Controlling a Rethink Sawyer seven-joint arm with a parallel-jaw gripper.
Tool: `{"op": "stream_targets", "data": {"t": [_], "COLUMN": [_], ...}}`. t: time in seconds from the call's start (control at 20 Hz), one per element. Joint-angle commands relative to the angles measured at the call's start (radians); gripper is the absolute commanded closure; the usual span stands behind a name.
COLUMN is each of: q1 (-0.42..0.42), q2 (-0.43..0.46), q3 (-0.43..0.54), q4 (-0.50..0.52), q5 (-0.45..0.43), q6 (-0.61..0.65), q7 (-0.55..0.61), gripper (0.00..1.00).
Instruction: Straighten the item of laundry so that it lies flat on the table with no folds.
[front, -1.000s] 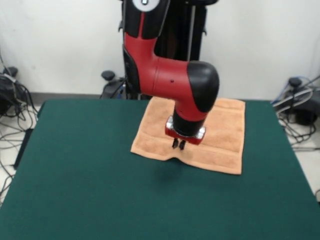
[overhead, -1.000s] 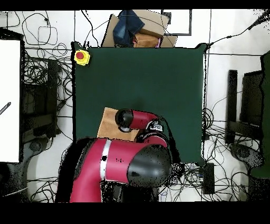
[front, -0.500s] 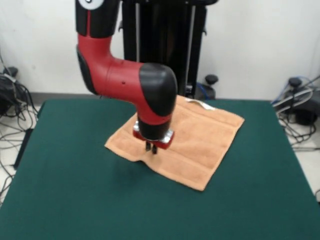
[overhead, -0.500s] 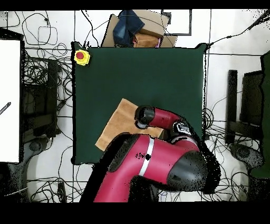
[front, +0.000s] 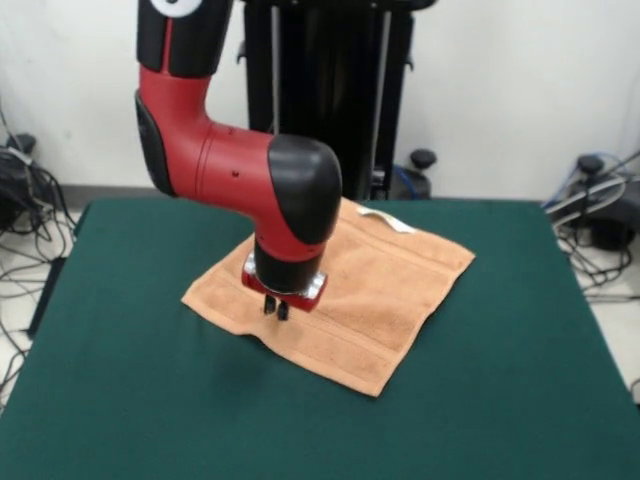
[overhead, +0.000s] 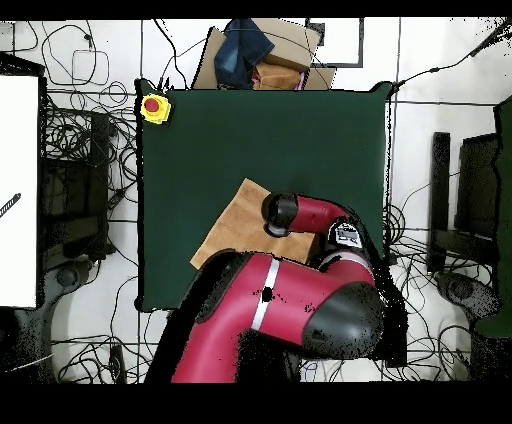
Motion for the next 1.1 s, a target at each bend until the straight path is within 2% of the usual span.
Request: {"op": "stream_targets", "data": {"t": [0.05, 0.3, 0.55, 0.7, 0.95, 1.1], "q1": [0.010, 0.033, 0.075, 0.056, 0.071, 0.049], "q2": [0.149, 0.190, 0.249, 0.227, 0.255, 0.220], "q3": [-0.091, -0.125, -0.230, -0.203, -0.239, -0.186], "q4": [-0.255, -0.312, -0.407, -0.417, -0.474, -0.417], "q5": [-0.056, -0.036, -0.015, -0.017, 0.010, 0.003], "q6": [-0.234, -0.229, -0.236, -0.202, -0.200, -0.204], "q7": [0.134, 0.175, 0.262, 0.229, 0.278, 0.233], "gripper": [1.00, 1.00, 1.00, 1.00, 1.00, 1.00]}}
